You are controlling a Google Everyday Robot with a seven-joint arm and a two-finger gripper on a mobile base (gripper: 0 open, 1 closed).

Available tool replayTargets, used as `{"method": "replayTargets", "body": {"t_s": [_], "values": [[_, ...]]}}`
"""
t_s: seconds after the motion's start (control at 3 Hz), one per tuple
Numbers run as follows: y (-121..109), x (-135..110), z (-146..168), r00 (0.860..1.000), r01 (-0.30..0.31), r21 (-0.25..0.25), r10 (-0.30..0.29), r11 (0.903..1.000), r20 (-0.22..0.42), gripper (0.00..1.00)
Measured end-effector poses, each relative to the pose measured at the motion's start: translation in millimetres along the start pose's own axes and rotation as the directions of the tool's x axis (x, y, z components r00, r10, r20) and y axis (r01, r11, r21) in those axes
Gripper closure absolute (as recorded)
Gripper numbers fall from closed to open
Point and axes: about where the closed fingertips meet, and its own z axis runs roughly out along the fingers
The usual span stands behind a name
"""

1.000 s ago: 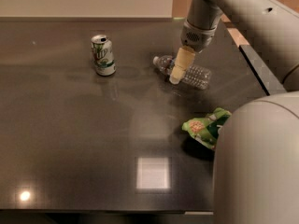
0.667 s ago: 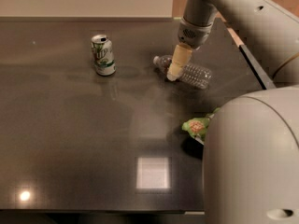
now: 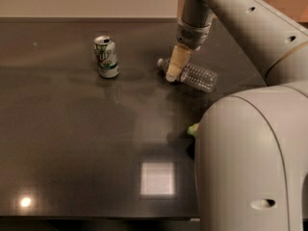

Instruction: Place water bottle upright

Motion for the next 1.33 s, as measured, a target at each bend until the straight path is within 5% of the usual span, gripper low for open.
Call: {"method": "replayTargets", "body": {"t_s": [0.33,1.0,1.33], "values": [[-1.0,0.9,5.7,1.000,-0.010,0.008,0.010,0.9999,-0.022,0.13],[5.8,4.2,8.9,0.998,0.000,0.012,0.001,0.9999,-0.062,0.60],[8.0,-0.6,-8.4,1.000,0.012,0.018,-0.012,0.9998,-0.021,0.83]]}}
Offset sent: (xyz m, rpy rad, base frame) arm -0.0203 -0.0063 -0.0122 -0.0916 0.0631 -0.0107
